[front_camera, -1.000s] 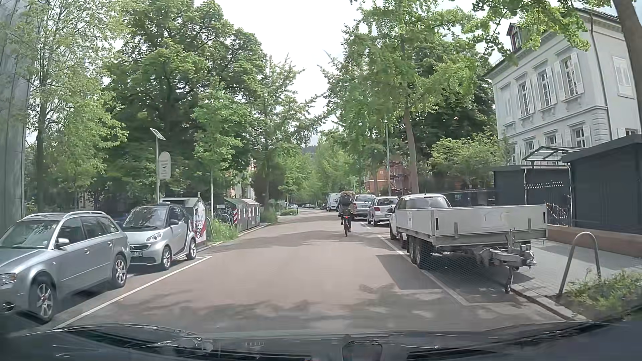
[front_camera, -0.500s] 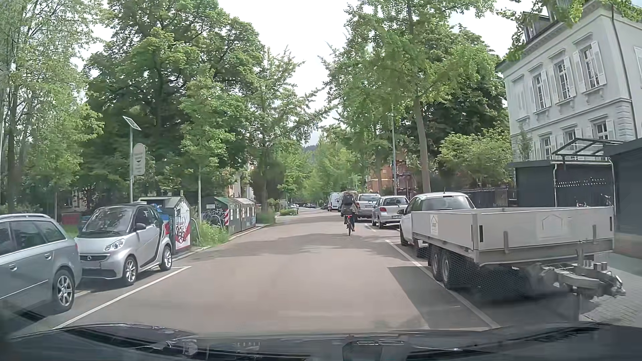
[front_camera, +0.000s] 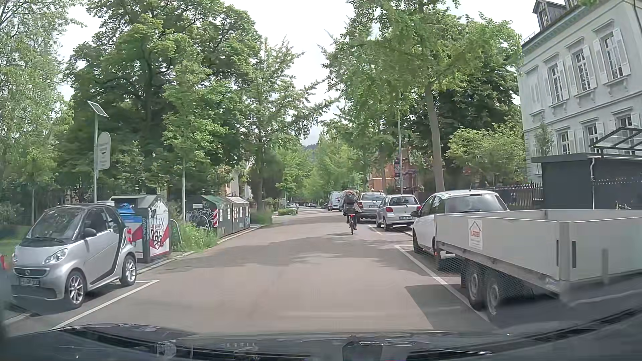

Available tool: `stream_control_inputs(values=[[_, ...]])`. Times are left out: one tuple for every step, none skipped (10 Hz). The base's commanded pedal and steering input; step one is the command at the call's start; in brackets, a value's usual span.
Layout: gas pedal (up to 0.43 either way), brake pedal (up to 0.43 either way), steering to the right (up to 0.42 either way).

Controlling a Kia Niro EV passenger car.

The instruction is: Follow the waypoints while adhering to traffic rules and regulations

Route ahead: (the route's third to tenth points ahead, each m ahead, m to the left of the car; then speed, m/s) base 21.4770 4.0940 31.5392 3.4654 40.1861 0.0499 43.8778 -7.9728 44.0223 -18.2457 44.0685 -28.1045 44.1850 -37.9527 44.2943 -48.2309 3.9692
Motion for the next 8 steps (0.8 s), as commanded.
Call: stream_control_inputs(values=[[0.028, 0.0, 0.002], [0.028, 0.0, 0.002], [0.028, 0.0, 0.002], [0.028, 0.0, 0.002], [0.028, 0.0, 0.002], [0.028, 0.0, 0.003], [0.028, 0.0, 0.005], [0.028, 0.0, 0.005]])
